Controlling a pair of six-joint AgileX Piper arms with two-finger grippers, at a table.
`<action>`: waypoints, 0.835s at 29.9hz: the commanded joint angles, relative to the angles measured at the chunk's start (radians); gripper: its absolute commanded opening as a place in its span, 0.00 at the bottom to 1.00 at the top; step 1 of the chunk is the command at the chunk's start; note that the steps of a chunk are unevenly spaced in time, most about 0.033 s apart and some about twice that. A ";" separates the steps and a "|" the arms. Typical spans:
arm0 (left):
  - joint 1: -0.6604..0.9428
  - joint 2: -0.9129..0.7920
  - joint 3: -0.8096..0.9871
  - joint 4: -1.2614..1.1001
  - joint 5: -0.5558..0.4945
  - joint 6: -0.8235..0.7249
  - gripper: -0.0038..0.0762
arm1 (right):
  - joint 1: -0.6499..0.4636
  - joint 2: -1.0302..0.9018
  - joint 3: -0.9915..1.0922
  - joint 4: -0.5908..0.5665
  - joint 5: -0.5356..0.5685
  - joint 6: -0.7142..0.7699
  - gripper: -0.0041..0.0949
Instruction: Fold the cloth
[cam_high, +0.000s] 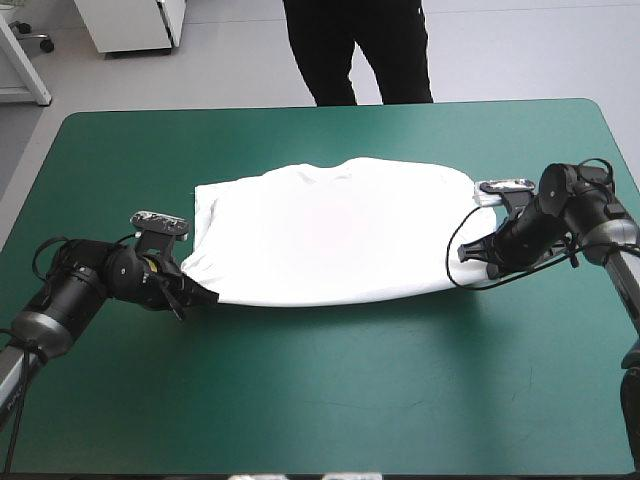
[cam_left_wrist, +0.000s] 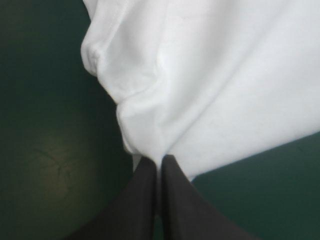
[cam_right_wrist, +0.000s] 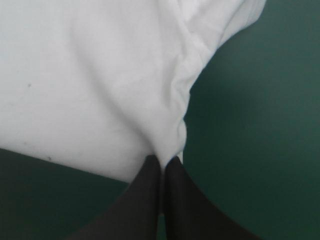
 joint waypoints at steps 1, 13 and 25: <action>-0.022 -0.040 0.011 -0.010 -0.006 -0.005 0.04 | -0.007 -0.059 0.044 0.007 0.005 -0.017 0.02; -0.070 -0.044 0.117 -0.006 -0.001 -0.005 0.04 | -0.007 -0.098 0.166 0.003 -0.021 -0.031 0.02; -0.070 -0.044 0.117 -0.010 0.014 0.037 0.26 | -0.007 -0.092 0.164 0.003 -0.007 -0.033 0.45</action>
